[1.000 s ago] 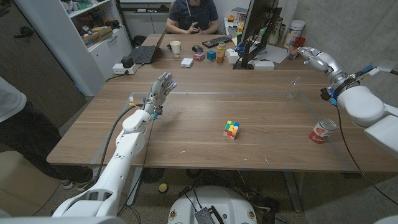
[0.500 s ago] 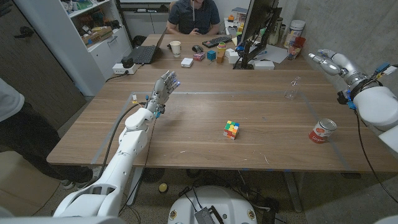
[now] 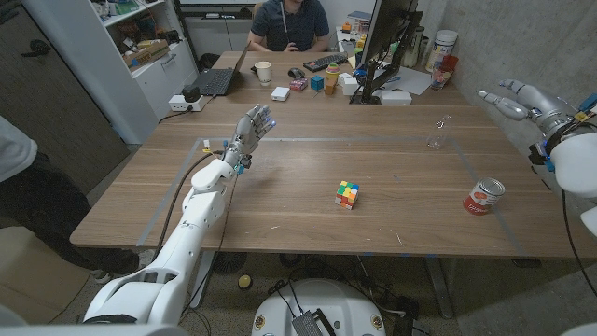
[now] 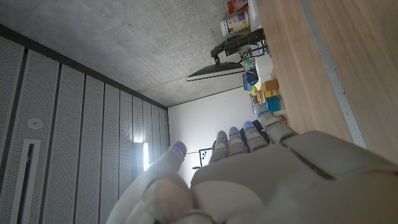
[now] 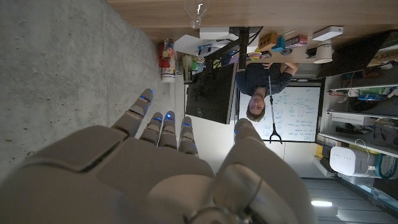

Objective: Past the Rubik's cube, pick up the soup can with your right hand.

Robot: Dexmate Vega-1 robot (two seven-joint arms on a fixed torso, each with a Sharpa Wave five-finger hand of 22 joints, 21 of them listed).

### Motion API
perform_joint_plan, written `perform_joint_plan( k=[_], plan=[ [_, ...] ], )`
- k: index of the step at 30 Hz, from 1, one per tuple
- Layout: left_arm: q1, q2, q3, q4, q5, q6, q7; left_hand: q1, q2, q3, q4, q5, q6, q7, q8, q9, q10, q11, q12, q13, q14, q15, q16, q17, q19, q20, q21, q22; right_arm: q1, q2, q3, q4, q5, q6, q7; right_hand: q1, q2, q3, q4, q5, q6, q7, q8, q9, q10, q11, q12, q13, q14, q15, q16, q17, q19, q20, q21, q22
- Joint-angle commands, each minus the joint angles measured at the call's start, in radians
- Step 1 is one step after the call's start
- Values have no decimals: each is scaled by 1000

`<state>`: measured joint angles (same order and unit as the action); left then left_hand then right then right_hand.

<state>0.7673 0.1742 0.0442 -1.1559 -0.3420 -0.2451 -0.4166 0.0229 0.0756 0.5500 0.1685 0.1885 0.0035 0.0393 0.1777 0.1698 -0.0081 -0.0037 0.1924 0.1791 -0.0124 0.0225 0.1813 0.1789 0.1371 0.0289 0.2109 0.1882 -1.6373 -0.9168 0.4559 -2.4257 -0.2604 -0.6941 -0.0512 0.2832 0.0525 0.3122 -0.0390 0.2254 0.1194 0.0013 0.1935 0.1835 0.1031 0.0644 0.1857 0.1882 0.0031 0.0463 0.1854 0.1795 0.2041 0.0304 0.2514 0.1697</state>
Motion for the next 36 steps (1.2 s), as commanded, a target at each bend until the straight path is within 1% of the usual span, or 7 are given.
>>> perform_joint_plan(
  k=[1, 13, 16, 21, 22, 26, 36],
  plan=[
    [-17, -4, 8, 7, 1, -13, -16, -10, 52, -5, 0, 5, 9, 0, 7, 5, -1, -2, 5, 5, -5, 3, 5, 2, 5, -6, 5, 2, -55, -15, -1, -69, -211, -173, 100, 22, -1, 2, -16, -3, -1, -13, -2, 5, -7, -4, 2, 6, 6, 1, 1, 1, 11, 21, -2, 3],
    [-39, -3, 19, 21, 3, -21, -34, -10, 53, -6, 0, 5, 10, 0, 6, 5, 0, -1, 5, 5, -3, 2, 5, 2, 5, -7, 6, 2, -33, -93, -98, -78, -366, -341, 168, 44, -10, 3, -36, -5, 8, -15, 3, 5, -10, -12, 4, 6, 0, -4, 0, 1, 7, 15, -12, 4],
    [-44, -5, 21, 26, 2, -23, -37, -9, 53, -7, -1, 5, 10, 0, 6, 5, 0, -1, 5, 5, -3, 2, 5, 2, 5, -7, 6, 2, -26, -122, -125, -74, -387, -381, 187, 46, -12, 2, -39, -5, 8, -16, 3, 6, -10, -14, 5, 6, 0, -5, 1, 1, 8, 24, -13, 4],
    [-52, -1, 26, 33, 4, -14, -46, -9, 52, -7, -1, 5, 10, -1, 6, 5, -1, -2, 5, 5, -4, 2, 4, 1, 3, -5, 5, 2, -14, -148, -152, -65, -393, -410, 203, 49, -14, 0, -42, -7, 8, -17, 3, 6, -11, -15, 6, 6, 0, -7, 1, 1, 5, 37, -17, 4],
    [-52, -1, 26, 33, 5, -15, -45, -9, 52, -7, -1, 5, 10, -1, 6, 5, -1, -1, 5, 5, -4, 2, 4, 1, 3, -4, 5, 2, -9, -158, -161, -65, -395, -422, 208, 49, -14, -1, -43, -7, 8, -17, 3, 6, -11, -15, 6, 6, -1, -6, 1, 1, 1, 45, -19, 4],
    [-48, 1, 23, 25, 5, -14, -41, -8, 52, -8, -2, 5, 10, -1, 6, 5, -1, -1, 5, 5, -5, 3, 4, 1, 3, -4, 5, 1, 11, -198, -197, -60, -397, -462, 214, 50, -15, -2, -44, -8, 8, -19, 3, 7, -11, -16, 6, 6, 0, -9, 2, 1, -1, 49, -21, 4],
    [-30, 9, 16, 2, 3, -4, -33, -7, 51, -8, -3, 5, 11, -1, 6, 5, -1, -1, 5, 5, -5, 3, 4, 1, 3, -3, 5, 1, 47, -273, -255, -41, -333, -524, 215, 49, -18, -8, -46, -10, 7, -21, 3, 8, -12, -20, 8, 7, 7, -10, 6, 2, 4, 67, -23, 5]
  ],
)
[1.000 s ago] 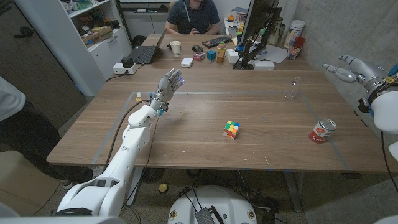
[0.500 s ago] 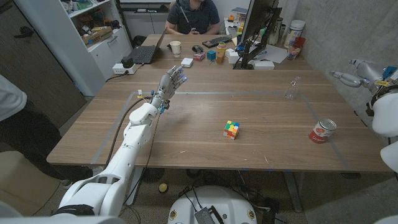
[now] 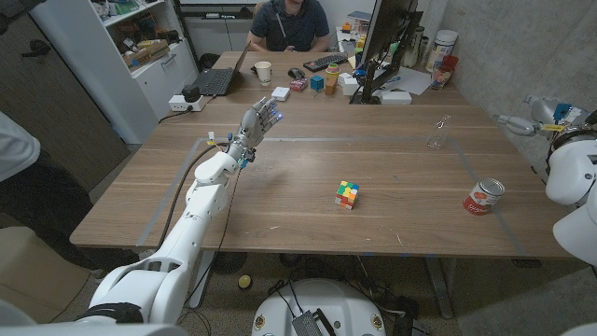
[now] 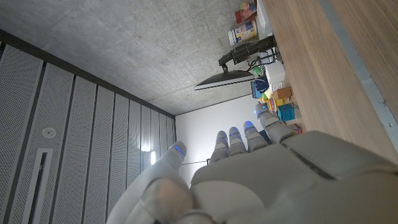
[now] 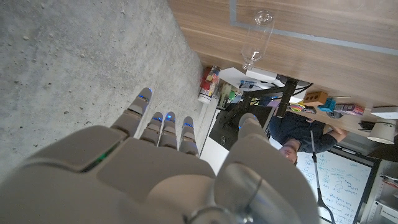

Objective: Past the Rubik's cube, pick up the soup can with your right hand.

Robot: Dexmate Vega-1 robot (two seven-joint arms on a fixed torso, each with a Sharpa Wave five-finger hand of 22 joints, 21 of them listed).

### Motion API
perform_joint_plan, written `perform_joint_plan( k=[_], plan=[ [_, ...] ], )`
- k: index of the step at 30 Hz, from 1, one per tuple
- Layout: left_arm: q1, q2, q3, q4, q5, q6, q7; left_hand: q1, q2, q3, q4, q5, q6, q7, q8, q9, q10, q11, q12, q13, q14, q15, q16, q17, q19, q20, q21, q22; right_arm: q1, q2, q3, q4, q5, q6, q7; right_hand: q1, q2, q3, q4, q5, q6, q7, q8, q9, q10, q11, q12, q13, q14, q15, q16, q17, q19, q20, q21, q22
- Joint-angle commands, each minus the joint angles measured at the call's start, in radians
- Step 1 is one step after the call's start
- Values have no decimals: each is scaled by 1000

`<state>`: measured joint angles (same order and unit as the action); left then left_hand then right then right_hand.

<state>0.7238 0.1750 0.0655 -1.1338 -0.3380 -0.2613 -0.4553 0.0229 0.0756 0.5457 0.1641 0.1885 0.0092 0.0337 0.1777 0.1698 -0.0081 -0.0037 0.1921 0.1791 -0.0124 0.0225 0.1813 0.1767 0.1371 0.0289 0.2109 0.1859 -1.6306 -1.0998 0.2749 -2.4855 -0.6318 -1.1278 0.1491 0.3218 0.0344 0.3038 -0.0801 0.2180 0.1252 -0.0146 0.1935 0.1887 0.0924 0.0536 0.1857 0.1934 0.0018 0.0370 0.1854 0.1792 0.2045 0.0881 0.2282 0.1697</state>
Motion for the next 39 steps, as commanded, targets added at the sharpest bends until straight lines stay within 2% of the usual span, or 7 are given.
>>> perform_joint_plan(
  k=[1, 5, 12, 18, 29, 39],
  plan=[
    [16, 8, -7, -23, -1, 14, 8, -7, 51, -4, 2, 5, 6, 4, 6, 5, -1, -1, 5, 5, -4, 3, 4, 3, 3, -3, 5, 4, 46, -96, -81, 20, 49, -100, 13, 10, 0, 0, -5, -3, -1, -6, 2, 3, 0, -8, 8, 2, 8, -1, 6, 2, 5, 11, 0, 5],
    [25, 12, -9, -37, -1, 21, 13, -7, 51, -4, 1, 6, 5, 5, 6, 5, -1, 1, 5, 5, -4, 4, 4, 3, 4, -3, 5, 3, 45, -121, -89, 27, 92, -115, 4, 9, -1, -2, -6, -3, 2, -6, 3, 3, 1, -8, 9, 2, 9, 0, 7, 3, 5, 10, -2, 5],
    [41, 17, -13, -66, -2, 30, 22, -7, 52, -4, 1, 6, 5, 4, 5, 5, -1, 0, 5, 5, -5, 4, 4, 3, 3, -2, 5, 3, 35, -127, -84, 36, 166, -117, -42, 7, -3, -5, -5, -4, 2, -6, 3, 3, 2, -10, 10, 2, 9, 1, 7, 3, 5, 12, -3, 5],
    [57, 20, -13, -93, -3, 36, 28, -6, 52, -4, 1, 6, 6, 5, 5, 5, 0, 2, 5, 5, -5, 4, 4, 3, 3, -2, 5, 3, 43, -160, -104, 43, 223, -145, -75, 6, -2, -7, -6, -5, 2, -6, 3, 4, 3, -9, 11, 2, 10, 1, 7, 3, 6, 16, -5, 6],
    [82, 25, -10, -135, -3, 51, 42, -6, 52, -5, 0, 6, 6, 4, 5, 5, -1, -1, 5, 5, -5, 5, 4, 3, 3, 0, 4, 3, 28, -199, -99, 66, 321, -153, -127, 8, 0, -9, -7, -4, 2, -6, 3, 4, 6, -9, 12, 2, 14, 0, 9, 3, 10, 21, -6, 6],
    [103, 32, -4, -173, 1, 74, 58, -6, 52, -6, 0, 6, 6, 4, 5, 5, -1, 0, 5, 5, -5, 5, 4, 3, 2, 2, 4, 3, -1, -203, -81, 89, 398, -122, -162, 8, 1, -11, -8, -4, -1, -6, 2, 5, 6, -9, 12, 2, 19, 0, 11, 3, 20, 23, -5, 6]
  ],
)
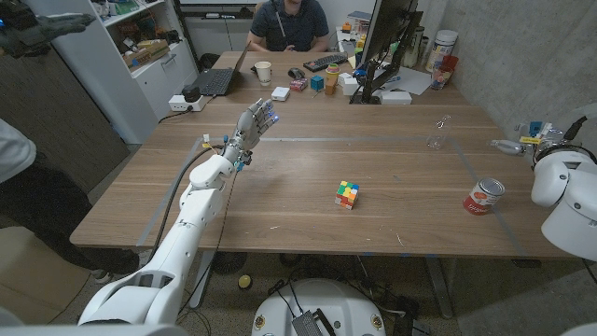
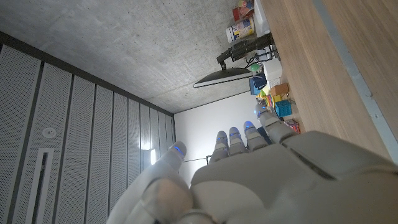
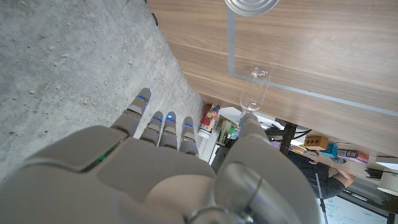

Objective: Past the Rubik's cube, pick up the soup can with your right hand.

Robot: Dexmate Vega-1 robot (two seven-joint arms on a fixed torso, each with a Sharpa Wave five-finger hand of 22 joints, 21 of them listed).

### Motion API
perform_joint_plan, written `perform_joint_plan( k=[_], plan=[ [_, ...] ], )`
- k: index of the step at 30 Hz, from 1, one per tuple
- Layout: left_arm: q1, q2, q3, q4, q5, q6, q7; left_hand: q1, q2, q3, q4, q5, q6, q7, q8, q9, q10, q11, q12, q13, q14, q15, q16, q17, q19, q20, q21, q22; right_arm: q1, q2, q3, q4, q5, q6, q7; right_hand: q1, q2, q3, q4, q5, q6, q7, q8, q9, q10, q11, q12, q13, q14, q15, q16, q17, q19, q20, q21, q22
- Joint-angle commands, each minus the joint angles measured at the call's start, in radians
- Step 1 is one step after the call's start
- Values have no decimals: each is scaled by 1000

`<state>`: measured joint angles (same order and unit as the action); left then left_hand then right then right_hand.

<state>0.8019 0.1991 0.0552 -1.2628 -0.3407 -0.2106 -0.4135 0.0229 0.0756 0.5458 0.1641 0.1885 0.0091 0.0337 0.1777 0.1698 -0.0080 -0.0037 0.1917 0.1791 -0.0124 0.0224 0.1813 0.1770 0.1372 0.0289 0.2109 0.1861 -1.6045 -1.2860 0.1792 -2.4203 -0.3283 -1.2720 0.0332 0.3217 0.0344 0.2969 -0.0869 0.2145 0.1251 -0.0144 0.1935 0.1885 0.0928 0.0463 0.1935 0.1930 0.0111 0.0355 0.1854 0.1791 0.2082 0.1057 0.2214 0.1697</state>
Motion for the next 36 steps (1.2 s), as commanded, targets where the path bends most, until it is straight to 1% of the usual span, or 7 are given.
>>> perform_joint_plan(
  k=[1, 6, 12, 20, 25, 33, 36],
  plan=[
    [27, 7, 8, -47, 5, 25, 18, -6, 52, -6, 0, 6, 6, 5, 5, 5, -1, 1, 6, 5, -5, 4, 4, 3, 2, 2, 4, 3, -26, -19, 11, 25, 101, 21, -49, 8, 1, -5, -2, -1, -2, -7, 2, 5, 6, -2, 5, 3, 16, 0, 13, 3, 21, 8, 3, 6],
    [36, 9, 13, -61, 6, 33, 21, -6, 52, -7, 1, 6, 6, 5, 5, 5, -1, 1, 6, 5, -5, 4, 4, 3, 2, 2, 4, 3, -50, -16, 30, 34, 122, 44, -58, 9, 0, -10, -5, -1, 3, -3, 5, 5, 18, 0, 9, 3, 39, 1, 19, 3, 59, 1, 13, 6],
    [46, 11, 14, -77, 8, 37, 28, -6, 53, -7, 1, 6, 7, 5, 5, 5, -1, 1, 5, 5, -5, 4, 4, 3, 2, 3, 4, 3, -69, -25, 42, 42, 146, 63, -53, 7, -3, -15, -5, -1, -8, -5, 0, 6, 8, -4, 5, 3, 36, 2, 16, 4, 64, 2, 12, 6],
    [62, 12, 15, -95, 6, 42, 33, -6, 53, -8, 1, 6, 7, 5, 5, 5, -1, 2, 6, 5, -6, 4, 3, 3, 2, 2, 4, 3, -82, -44, 46, 56, 169, 90, -32, 3, -12, -23, -6, -1, -26, -6, -5, 6, -7, -5, 0, 3, 28, 3, 12, 4, 71, 18, 10, 6],
    [70, 12, 15, -102, 5, 42, 38, -6, 53, -8, 1, 7, 7, 5, 5, 5, -1, 2, 6, 5, -5, 4, 4, 3, 2, 2, 4, 3, -78, -62, 35, 57, 183, 87, -20, 1, -14, -25, -6, 0, -28, -5, -5, 6, -12, -3, -1, 3, 27, 3, 11, 5, 68, 17, 7, 6],
    [77, 17, 14, -106, -1, 45, 33, -6, 54, -9, 2, 7, 10, 5, 6, 5, -1, 3, 6, 5, -6, 4, 3, 3, 3, 3, 5, 3, -48, -125, -7, 62, 232, 82, 18, -4, -16, -30, -4, 0, -32, -6, -5, 6, -15, -3, -2, 4, 25, 4, 10, 6, 68, 16, 5, 6],
    [76, 18, 15, -103, -10, 49, 19, -6, 54, -10, 2, 7, 10, 4, 6, 5, -1, 2, 6, 5, -6, 5, 3, 3, 3, 3, 5, 3, -36, -133, -17, 67, 250, 89, 22, -6, -17, -31, -3, 1, -32, -6, -5, 6, -15, -3, -1, 4, 26, 4, 11, 6, 69, 15, 4, 6]
  ],
)
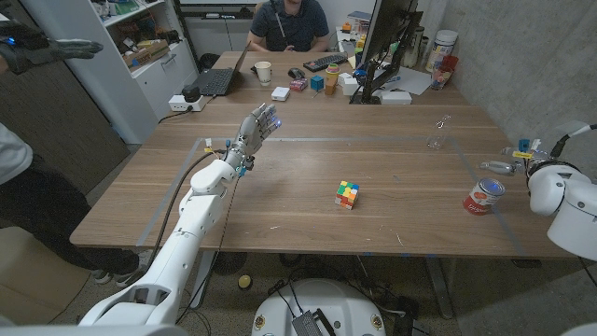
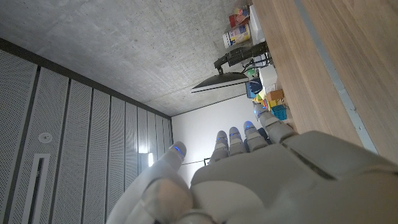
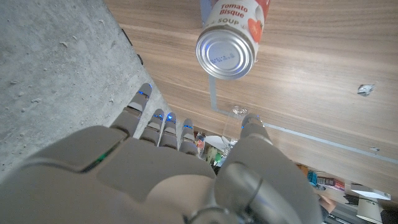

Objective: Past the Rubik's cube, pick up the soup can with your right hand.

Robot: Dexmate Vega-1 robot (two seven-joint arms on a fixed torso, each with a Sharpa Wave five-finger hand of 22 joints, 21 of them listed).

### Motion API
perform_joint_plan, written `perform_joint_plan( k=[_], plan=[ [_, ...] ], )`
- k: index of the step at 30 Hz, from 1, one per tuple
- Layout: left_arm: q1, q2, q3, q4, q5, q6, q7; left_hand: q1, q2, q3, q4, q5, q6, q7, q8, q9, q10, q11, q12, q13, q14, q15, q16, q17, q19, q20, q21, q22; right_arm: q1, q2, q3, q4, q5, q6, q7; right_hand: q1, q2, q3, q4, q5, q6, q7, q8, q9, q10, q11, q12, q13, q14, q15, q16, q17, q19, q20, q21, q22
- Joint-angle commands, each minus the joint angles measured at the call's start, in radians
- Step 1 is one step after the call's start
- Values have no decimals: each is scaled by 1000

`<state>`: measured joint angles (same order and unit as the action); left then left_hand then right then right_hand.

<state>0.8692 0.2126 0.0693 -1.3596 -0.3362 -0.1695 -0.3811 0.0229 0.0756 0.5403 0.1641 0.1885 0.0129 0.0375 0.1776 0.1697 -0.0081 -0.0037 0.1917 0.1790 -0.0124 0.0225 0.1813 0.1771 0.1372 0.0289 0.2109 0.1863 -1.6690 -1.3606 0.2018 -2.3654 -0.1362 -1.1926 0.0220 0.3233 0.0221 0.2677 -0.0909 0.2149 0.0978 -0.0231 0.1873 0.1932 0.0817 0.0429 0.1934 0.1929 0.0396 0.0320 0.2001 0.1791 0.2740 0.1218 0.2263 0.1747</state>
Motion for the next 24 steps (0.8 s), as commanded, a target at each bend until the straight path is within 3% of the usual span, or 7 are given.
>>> perform_joint_plan(
  k=[1, 13, 24],
  plan=[
    [8, 5, 1, -6, -15, 8, -14, -6, 54, -4, 2, 7, 8, 0, 6, 5, -1, 2, 6, 5, -6, 5, 3, 3, 3, 3, 5, 3, 27, -61, -38, 15, 60, 18, 34, -9, -4, -3, 1, 0, -5, 3, 2, 2, -3, 0, -1, 4, -3, 7, -4, 6, 3, -2, -1, 1],
    [10, 4, 2, -5, -10, 9, -6, -7, 53, -6, 2, 7, 11, 1, 7, 5, -2, 4, 5, 5, -7, 6, 3, 3, 3, 4, 5, 3, 111, -125, -123, 32, 134, 40, 36, -21, -9, -11, 7, 1, -7, 3, 3, 2, 1, -1, 2, 4, 1, 9, -2, 8, 11, -5, -1, 2],
    [10, 5, 1, -11, -6, 12, 3, -7, 53, -7, 2, 7, 12, 0, 7, 5, -3, 5, 5, 5, -8, 4, 3, 3, 3, 4, 5, 3, 344, -185, -364, 61, 224, 84, 52, -31, -13, -19, 11, 4, 6, 2, 9, 2, 12, 2, 7, 4, 5, 10, -1, 9, 15, -1, -3, 1]
  ],
)
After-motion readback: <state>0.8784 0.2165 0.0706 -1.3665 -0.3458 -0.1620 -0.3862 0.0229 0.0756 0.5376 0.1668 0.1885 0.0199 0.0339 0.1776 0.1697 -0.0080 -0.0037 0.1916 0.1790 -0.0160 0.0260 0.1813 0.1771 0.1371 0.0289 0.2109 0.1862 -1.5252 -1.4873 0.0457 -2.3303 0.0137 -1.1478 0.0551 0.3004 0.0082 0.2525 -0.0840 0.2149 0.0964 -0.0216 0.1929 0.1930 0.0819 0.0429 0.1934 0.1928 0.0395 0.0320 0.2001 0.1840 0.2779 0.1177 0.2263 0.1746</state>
